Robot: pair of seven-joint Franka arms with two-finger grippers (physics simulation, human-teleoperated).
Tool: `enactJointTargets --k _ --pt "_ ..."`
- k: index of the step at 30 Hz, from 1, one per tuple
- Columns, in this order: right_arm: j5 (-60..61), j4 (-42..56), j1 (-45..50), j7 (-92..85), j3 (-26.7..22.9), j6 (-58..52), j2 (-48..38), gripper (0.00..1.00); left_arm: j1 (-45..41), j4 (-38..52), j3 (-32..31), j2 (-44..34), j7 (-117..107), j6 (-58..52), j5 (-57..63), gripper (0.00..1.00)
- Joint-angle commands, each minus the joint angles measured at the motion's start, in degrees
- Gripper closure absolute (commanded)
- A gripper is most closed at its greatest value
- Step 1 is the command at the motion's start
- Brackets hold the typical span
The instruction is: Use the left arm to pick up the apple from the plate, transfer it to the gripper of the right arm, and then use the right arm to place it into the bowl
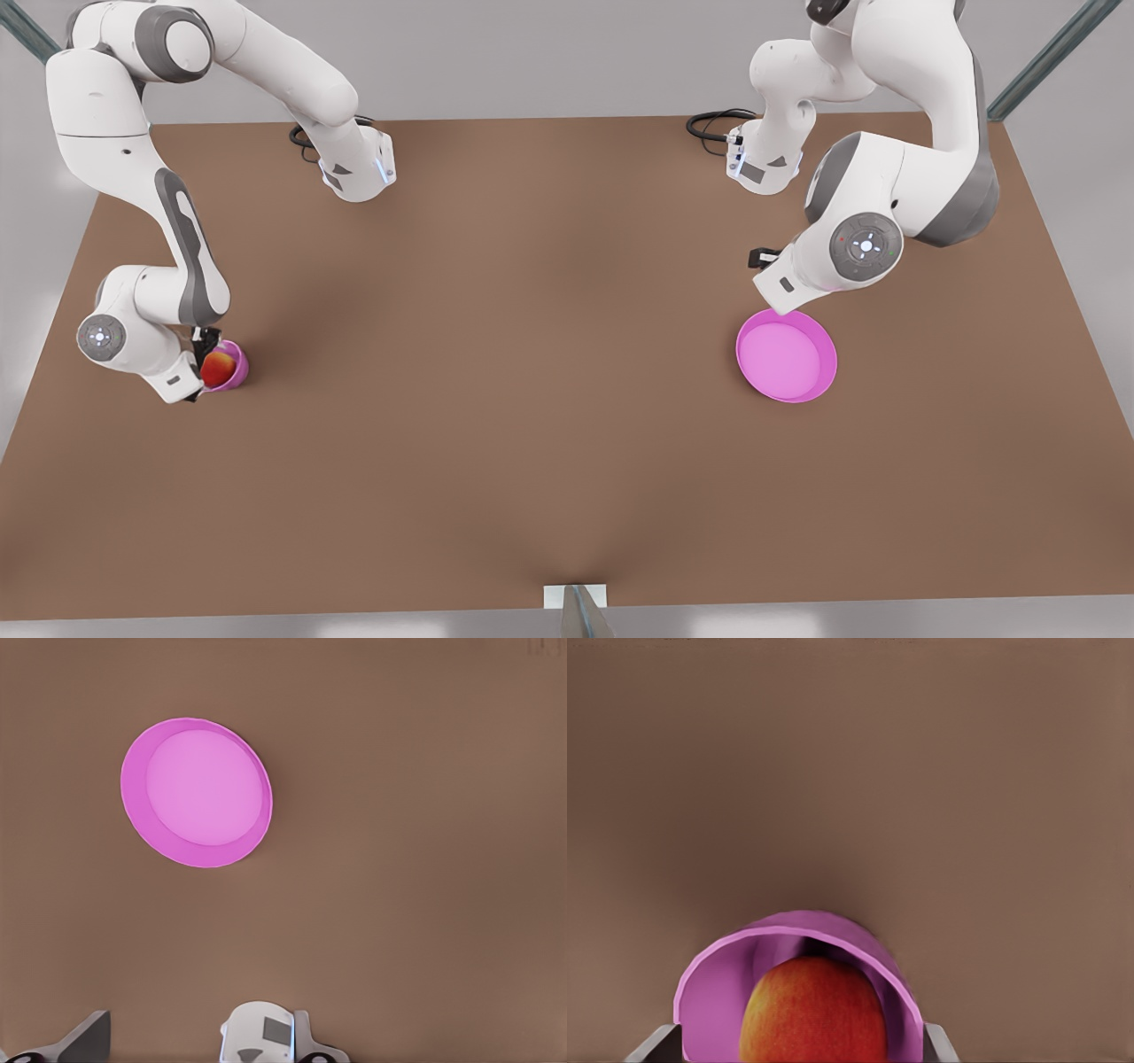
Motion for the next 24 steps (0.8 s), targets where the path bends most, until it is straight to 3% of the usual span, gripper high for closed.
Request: enactJointTargets --k 1,5,8,10,11,12,13,14,16,19,24 --pt "0.0 2.7 1.9 2.2 0.2 -0.1 0.1 0.0 0.0 0.0 0.0 -0.1 -2.0 0.0 0.0 0.0" --pt "0.7 15.5 8.8 2.3 0.5 -7.9 1.8 0.0 0.0 0.0 0.0 -0.1 -2.0 0.0 0.0 0.0" --pt "6.9 32.7 17.9 37.5 0.5 -32.5 2.3 0.0 -0.1 0.0 0.0 -0.1 -2.0 0.0 0.0 0.0" --pt "3.2 33.9 19.6 54.3 0.3 -44.7 4.5 0.0 -0.1 0.0 0.0 -0.1 -2.0 0.0 0.0 0.0" --pt "7.3 34.0 20.4 61.9 0.3 -47.1 3.9 0.0 -0.2 0.0 0.0 -0.1 -2.0 -0.1 0.0 0.0" --pt "6.2 35.1 26.9 64.1 -1.2 -48.2 -0.8 0.0 -0.2 0.0 0.0 -0.1 -2.0 -0.1 0.0 0.0" --pt "8.3 38.1 39.6 63.4 -14.8 -50.3 -3.4 0.0 -0.2 0.0 0.0 -0.1 -2.0 -0.1 0.0 0.0" --pt "11.8 37.3 40.8 63.2 -18.7 -49.9 -6.3 0.0 -0.2 0.0 0.0 -0.2 -2.0 -0.1 0.0 0.0" --pt "12.6 36.9 38.5 64.5 -18.6 -49.0 -7.2 0.0 -0.5 0.1 -0.3 -0.3 -3.3 -0.6 0.0 0.0" --pt "18.1 25.1 37.1 74.0 -18.7 -47.7 -18.0 0.0 -0.3 0.3 -2.5 -0.5 -6.6 -0.9 0.0 0.0" --pt "18.1 23.9 37.1 74.0 -19.1 -46.5 -18.5 0.0 0.0 1.3 -2.1 0.0 -7.2 -0.7 2.0 0.0"
